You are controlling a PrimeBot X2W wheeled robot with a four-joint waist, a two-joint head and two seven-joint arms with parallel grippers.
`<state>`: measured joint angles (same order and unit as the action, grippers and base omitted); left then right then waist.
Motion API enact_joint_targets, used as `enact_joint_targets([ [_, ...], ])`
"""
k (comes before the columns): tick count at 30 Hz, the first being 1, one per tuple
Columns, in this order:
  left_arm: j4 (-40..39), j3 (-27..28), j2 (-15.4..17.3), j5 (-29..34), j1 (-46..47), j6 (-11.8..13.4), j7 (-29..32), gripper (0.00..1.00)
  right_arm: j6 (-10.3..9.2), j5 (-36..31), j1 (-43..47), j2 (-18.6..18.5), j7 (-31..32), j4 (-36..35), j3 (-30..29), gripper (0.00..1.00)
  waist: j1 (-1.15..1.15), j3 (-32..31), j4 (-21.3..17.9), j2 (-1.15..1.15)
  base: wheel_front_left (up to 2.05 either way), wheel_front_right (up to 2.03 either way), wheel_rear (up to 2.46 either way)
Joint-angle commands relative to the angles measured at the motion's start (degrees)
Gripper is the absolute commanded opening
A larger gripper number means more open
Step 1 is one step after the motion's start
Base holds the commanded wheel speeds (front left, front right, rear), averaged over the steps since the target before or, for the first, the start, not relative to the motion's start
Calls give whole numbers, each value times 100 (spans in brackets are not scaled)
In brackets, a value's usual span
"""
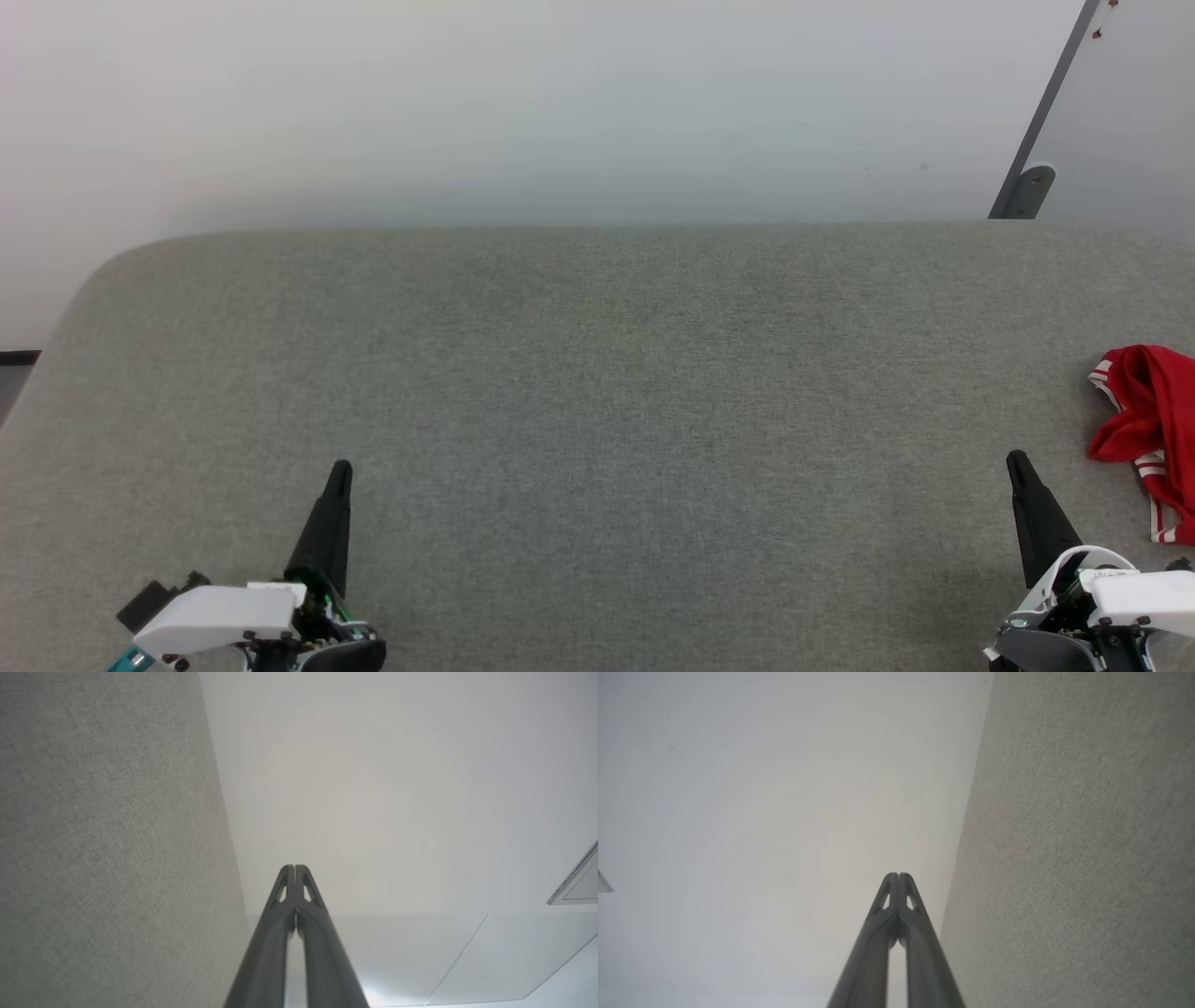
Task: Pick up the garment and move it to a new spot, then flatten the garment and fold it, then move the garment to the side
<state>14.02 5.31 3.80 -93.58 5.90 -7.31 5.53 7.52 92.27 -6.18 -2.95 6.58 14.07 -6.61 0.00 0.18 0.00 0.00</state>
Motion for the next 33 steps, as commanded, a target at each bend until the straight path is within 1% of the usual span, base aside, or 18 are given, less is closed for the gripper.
enact_joint_targets([
  [1,8,12,-12,36,54,-32,28,0,-6,19,-19,22,20,1,2,0,0,0,0,0,0,0,0],
  [33,9,55,-41,70,59,-32,50,0,-6,23,-19,21,16,1,5,0,0,0,0,0,0,0,0],
])
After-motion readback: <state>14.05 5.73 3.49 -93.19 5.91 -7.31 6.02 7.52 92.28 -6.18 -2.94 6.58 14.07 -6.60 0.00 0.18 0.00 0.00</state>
